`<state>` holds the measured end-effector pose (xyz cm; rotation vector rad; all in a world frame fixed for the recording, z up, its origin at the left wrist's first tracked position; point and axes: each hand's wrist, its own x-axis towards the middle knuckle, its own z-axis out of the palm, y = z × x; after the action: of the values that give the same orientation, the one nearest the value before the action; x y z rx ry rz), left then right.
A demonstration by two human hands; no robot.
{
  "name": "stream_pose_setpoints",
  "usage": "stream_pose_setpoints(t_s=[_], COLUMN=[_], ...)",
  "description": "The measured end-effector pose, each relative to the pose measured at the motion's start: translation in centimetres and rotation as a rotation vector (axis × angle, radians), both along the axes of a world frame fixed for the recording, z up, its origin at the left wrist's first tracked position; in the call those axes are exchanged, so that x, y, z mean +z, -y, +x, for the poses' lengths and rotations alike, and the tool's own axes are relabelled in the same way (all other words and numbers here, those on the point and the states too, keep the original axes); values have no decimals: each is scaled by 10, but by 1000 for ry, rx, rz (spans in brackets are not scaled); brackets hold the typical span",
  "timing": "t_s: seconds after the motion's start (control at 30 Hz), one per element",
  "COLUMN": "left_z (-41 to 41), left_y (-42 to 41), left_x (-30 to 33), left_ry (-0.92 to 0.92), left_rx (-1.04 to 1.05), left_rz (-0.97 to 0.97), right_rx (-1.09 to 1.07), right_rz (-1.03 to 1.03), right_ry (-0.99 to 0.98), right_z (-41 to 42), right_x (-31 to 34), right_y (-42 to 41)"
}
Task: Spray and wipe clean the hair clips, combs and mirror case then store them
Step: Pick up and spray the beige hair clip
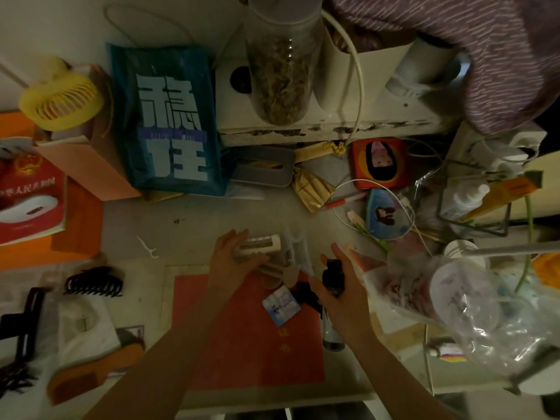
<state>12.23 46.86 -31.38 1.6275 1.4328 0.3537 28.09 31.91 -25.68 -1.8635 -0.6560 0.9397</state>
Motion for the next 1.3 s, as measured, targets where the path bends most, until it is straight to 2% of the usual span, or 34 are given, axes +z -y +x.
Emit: stream_pose_setpoints(t_s=[0.1,0.37,0.5,0.7,0.8,0.87,0.93,1.0,1.3], left_z=[-1,-4,-7,-10,-16,-18,-16,-11,-10], left_y=[1,18,17,30,33,38,46,50,53], left_x=[-2,9,15,19,11,6,4,9,4], left_ry=[76,339,323,313,78,-15,27,98,69], left_rx=[-32,92,74,144,41,68,188,240,188], left_rz=[12,-191,-385,-141,6,70,48,-59,-18], right_rx=[5,-11,-30,-37,-53,-58,-55,-49,-71], right_rz=[3,24,32,11,21,22,13,6,-6], right_ry=[6,-33,-41,-6,-41,-26,-28,-43,-57], right_z=[0,-2,-4,-5,-6,-7,-8,-9,-14], right_x=[1,1,-1,-4,-4,-4,-5,-5,-6], right_y=[-1,0,3,7,10,12,15,16,23])
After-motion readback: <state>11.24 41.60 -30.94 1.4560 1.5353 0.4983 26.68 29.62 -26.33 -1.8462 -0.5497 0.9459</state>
